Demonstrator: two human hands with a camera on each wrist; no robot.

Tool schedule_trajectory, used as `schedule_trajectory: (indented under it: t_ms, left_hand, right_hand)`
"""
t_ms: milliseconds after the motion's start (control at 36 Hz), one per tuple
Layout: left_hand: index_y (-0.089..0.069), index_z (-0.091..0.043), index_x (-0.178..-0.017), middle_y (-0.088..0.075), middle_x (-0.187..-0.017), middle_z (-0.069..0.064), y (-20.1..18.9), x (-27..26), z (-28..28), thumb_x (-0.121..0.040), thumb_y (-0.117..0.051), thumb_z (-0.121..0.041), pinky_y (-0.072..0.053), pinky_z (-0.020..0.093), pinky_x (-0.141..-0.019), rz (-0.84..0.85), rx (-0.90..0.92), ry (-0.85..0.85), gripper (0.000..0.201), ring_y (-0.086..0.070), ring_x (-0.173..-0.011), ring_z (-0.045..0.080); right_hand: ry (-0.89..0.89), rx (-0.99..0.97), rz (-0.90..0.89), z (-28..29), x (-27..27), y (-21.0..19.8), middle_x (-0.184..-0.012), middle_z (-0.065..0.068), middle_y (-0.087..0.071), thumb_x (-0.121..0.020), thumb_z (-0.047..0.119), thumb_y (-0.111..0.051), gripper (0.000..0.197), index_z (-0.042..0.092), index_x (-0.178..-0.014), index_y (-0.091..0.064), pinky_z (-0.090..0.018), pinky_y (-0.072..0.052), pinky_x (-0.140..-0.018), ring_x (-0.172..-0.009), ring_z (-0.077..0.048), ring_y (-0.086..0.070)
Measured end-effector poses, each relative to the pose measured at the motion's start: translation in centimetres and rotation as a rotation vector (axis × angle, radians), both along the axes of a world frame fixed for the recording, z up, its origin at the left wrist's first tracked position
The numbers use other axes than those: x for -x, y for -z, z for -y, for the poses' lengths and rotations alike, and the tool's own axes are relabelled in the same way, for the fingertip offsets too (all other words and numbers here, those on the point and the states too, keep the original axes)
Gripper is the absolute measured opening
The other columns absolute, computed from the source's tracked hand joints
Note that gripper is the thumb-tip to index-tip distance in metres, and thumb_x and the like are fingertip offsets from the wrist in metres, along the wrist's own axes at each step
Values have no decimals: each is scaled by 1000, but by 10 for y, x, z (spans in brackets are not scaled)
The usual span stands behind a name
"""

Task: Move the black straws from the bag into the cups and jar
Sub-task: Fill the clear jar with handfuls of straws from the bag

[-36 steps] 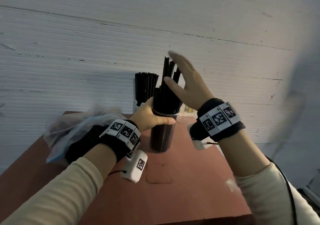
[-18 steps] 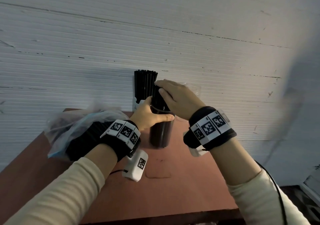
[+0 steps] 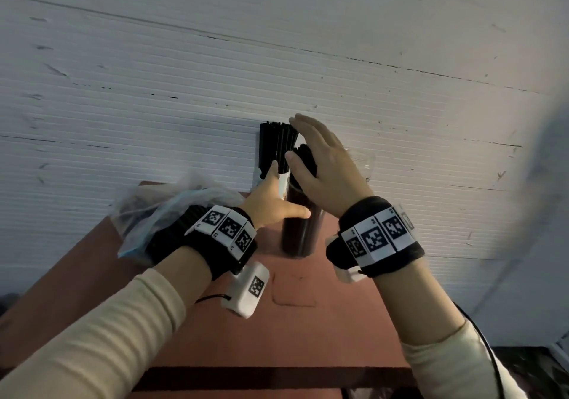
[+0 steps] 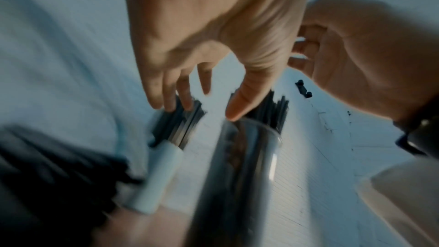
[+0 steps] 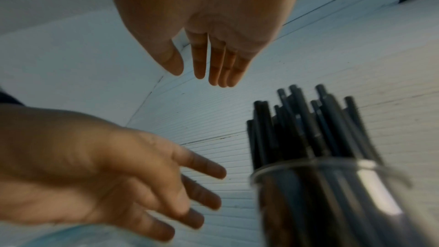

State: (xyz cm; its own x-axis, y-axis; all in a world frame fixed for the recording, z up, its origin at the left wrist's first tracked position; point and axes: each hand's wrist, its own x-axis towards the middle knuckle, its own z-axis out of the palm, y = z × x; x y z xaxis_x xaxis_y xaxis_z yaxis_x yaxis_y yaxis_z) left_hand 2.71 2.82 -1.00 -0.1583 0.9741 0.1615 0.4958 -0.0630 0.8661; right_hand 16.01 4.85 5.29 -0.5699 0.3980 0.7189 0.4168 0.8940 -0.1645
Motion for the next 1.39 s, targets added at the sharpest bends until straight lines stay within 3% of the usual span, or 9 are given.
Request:
schedule_trajectory:
  t_ms: [83, 167, 278, 417, 528, 667, 833, 1250, 1389]
  left_hand:
    - [-35, -18, -144, -50, -137, 0, -4, 19, 18, -70, -78, -25, -42, 35, -105, -53, -82, -100, 86, -51, -123, 15]
    - [-55, -34, -103, -62, -102, -15, -11, 44, 39, -80, -62, -12, -45, 23, -89, -139, -161, -194, 33, -59, -101, 7]
    - [-60, -35, -81, -66, -88, -15, -21, 78, 70, -81, -57, -8, -47, 27, -84, -211, -225, -278, 27, -62, -82, 7]
    - [-65, -34, -88, -64, -102, -6, -18, 116, 98, -83, -65, -18, -50, 35, -84, -363, -145, -301, 17, -62, -91, 16]
    - [-69, -28, -104, -59, -130, 5, -9, 134, 107, -85, -66, -12, -42, 37, -101, -416, 75, -157, 26, -51, -125, 20]
    - [-67, -32, -108, -57, -137, 5, -3, 141, 107, -84, -47, 4, -44, 30, -97, -428, 136, -143, 47, -51, -128, 18]
    - [-70, -26, -114, -60, -134, 3, -10, 142, 101, -88, -46, 1, -40, 23, -85, -404, 26, -260, 44, -55, -121, 19]
    - [-70, -31, -113, -60, -133, -4, -13, 145, 95, -84, -51, 2, -39, 20, -87, -385, -31, -293, 48, -54, -119, 13]
    - [-69, -31, -114, -59, -135, -4, -13, 147, 97, -84, -51, 2, -39, 19, -88, -393, -23, -293, 49, -53, -122, 13]
  right_hand:
    - [-57, -51, -109, 11, 11, 3, -135, -3, -48, -95, 22, -51, 40, 10, -133, -50, -19, -30, -103, -125, -18, -46]
    - [-121, -25, -210, 24, 26, 11, -108, -2, -53, -90, 15, -55, 24, 6, -113, -57, -21, -42, -86, -96, -14, -52]
    - [-181, 159, -127, 36, 48, 26, -92, -1, -51, -90, 15, -55, 13, 8, -100, -53, -26, -44, -72, -80, -13, -48]
    - [-155, 344, 237, 41, 79, 51, -100, -6, -62, -95, 28, -52, 24, 9, -103, -63, -36, -47, -84, -92, -21, -57]
    - [-88, 425, 572, 44, 104, 62, -107, -10, -64, -100, 36, -41, 34, 10, -105, -62, -37, -46, -88, -100, -28, -59]
    - [1, 406, 735, 49, 125, 66, -137, -11, -52, -102, 34, -36, 41, 16, -137, -47, -32, -34, -100, -126, -28, -47]
    - [60, 456, 716, 50, 140, 71, -144, -14, -45, -99, 34, -45, 51, 26, -148, -31, -39, -33, -107, -131, -31, -43]
    - [82, 410, 767, 51, 145, 53, -144, -6, -46, -99, 17, -47, 43, 23, -141, -45, -34, -33, -107, -132, -26, -43]
    - [45, 432, 647, 50, 138, 54, -129, -4, -59, -95, 20, -53, 35, 24, -129, -58, -30, -43, -99, -119, -23, -54]
